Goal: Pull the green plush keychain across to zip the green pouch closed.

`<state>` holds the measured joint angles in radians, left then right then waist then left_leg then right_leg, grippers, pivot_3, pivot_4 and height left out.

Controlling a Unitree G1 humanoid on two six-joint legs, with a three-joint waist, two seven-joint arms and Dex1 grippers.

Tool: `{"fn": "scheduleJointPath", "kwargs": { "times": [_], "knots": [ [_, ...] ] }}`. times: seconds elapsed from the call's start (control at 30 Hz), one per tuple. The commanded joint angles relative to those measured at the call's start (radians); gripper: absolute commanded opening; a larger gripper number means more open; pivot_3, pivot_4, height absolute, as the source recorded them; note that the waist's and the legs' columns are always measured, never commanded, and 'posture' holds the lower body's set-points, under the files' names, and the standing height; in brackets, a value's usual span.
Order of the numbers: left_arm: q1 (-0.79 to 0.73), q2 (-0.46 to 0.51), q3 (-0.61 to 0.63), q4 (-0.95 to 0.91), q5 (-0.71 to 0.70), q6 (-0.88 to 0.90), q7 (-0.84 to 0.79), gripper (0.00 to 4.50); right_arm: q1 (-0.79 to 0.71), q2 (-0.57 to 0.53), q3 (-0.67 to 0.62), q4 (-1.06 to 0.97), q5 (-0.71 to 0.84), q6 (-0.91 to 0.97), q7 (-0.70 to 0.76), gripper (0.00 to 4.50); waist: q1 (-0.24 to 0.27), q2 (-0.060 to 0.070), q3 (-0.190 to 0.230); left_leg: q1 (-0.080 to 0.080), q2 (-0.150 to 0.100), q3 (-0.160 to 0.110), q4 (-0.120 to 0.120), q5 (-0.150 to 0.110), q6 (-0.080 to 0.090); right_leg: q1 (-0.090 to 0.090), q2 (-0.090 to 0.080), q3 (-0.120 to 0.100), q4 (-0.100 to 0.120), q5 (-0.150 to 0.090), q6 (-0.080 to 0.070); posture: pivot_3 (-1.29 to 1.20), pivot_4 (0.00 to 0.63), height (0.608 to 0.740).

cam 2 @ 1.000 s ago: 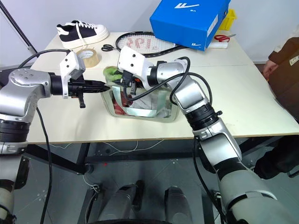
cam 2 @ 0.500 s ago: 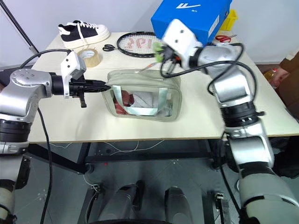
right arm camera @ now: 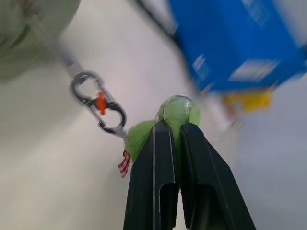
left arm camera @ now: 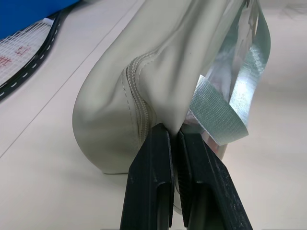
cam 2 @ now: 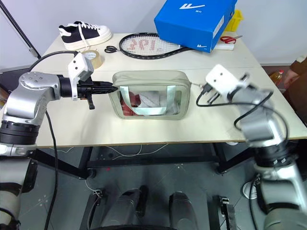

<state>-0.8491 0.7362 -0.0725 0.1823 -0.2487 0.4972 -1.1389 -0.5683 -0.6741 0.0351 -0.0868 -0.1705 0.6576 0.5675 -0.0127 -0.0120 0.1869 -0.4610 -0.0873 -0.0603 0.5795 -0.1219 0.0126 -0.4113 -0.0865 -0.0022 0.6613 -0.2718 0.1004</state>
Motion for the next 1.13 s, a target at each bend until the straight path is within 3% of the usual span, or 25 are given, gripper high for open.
{"fn": "scheduleJointPath", "kwargs": {
  "times": [0.03, 0.17, 0.27, 0.43, 0.47, 0.57, 0.73, 0.77, 0.8, 0.9, 1.13],
  "knots": [
    [-0.022, 0.002, 0.002, -0.010, 0.002, -0.004, 0.001, 0.00, 0.062, 0.159, -0.064, -0.052, 0.112, 0.158, -0.044, 0.01, -0.004, 0.001, 0.000, 0.000, 0.000, 0.000, 0.000, 0.000, 0.000, 0.000, 0.000, 0.000, 0.001, 0.000, 0.000, 0.00, 0.150, 0.740],
    [-0.027, -0.002, 0.000, -0.007, 0.002, -0.003, -0.002, 0.00, 0.069, 0.303, -0.115, -0.015, 0.183, 0.221, -0.114, 0.01, -0.002, 0.002, 0.001, 0.001, 0.000, 0.000, 0.000, 0.000, 0.000, 0.000, 0.000, 0.000, 0.001, 0.000, 0.000, 0.00, 0.150, 0.740],
    [-0.027, -0.004, -0.002, -0.012, -0.001, -0.001, -0.002, 0.00, 0.048, 0.343, -0.152, 0.010, 0.219, 0.236, -0.144, 0.01, 0.000, 0.002, 0.001, 0.001, 0.000, 0.000, 0.001, 0.000, 0.000, 0.001, 0.000, 0.000, 0.001, 0.000, 0.000, 0.00, 0.150, 0.740],
    [-0.026, -0.001, 0.001, -0.015, -0.003, 0.000, -0.002, 0.00, -0.012, 0.278, -0.207, 0.020, 0.265, 0.219, -0.130, 0.01, 0.000, 0.002, 0.001, 0.001, -0.001, 0.000, 0.000, 0.000, 0.000, 0.000, 0.000, 0.000, 0.001, 0.000, 0.000, 0.00, 0.150, 0.740],
    [-0.027, -0.001, 0.006, -0.014, -0.008, 0.000, -0.003, 0.00, -0.033, 0.221, -0.213, 0.016, 0.278, 0.207, -0.085, 0.33, 0.001, 0.002, 0.001, 0.001, -0.001, 0.000, 0.000, 0.000, 0.000, 0.000, 0.000, 0.000, 0.001, 0.000, 0.000, 0.00, 0.150, 0.740],
    [-0.043, 0.003, 0.022, 0.006, -0.021, -0.003, -0.011, 1.08, -0.070, 0.053, -0.193, -0.012, 0.323, 0.182, 0.066, 1.55, 0.003, 0.003, 0.002, 0.000, -0.001, 0.001, 0.001, 0.000, 0.000, 0.000, -0.001, -0.001, 0.000, 0.000, 0.000, 0.00, 0.150, 0.740],
    [-0.091, 0.038, 0.039, 0.079, -0.043, 0.006, -0.069, 3.65, -0.130, -0.184, -0.182, -0.100, 0.504, 0.269, 0.350, 4.18, -0.007, 0.003, 0.002, 0.000, 0.000, 0.001, 0.000, 0.000, 0.001, 0.000, 0.000, -0.001, -0.001, 0.000, 0.000, 0.00, 0.150, 0.740],
    [-0.103, 0.045, 0.046, 0.098, -0.050, 0.012, -0.079, 4.14, -0.149, -0.211, -0.189, -0.120, 0.552, 0.303, 0.391, 4.50, -0.009, 0.003, 0.002, 0.000, 0.000, 0.001, 0.000, 0.000, 0.001, 0.000, 0.000, -0.001, -0.001, 0.000, 0.000, 0.00, 0.150, 0.740],
    [-0.112, 0.051, 0.053, 0.111, -0.058, 0.019, -0.090, 4.42, -0.165, -0.232, -0.193, -0.136, 0.590, 0.328, 0.419, 4.50, -0.011, 0.003, 0.002, 0.000, 0.001, 0.001, 0.000, 0.000, 0.001, 0.000, 0.000, -0.001, -0.001, 0.000, 0.000, 0.00, 0.150, 0.740],
    [-0.130, 0.075, 0.060, 0.127, -0.062, 0.054, -0.099, 4.42, -0.214, -0.264, -0.200, -0.193, 0.691, 0.400, 0.462, 4.50, -0.010, 0.003, 0.002, 0.000, 0.001, 0.001, 0.000, -0.001, 0.001, 0.000, -0.001, -0.001, -0.001, -0.002, -0.003, 0.00, 0.150, 0.740],
    [-0.118, 0.089, 0.057, 0.117, -0.057, 0.054, -0.114, 4.42, -0.257, -0.231, -0.174, -0.261, 0.750, 0.457, 0.375, 4.50, 0.001, 0.003, 0.002, -0.002, 0.001, 0.000, 0.000, -0.003, 0.000, 0.000, -0.002, -0.001, -0.009, -0.002, -0.004, 0.00, 0.150, 0.740]
  ]
}}
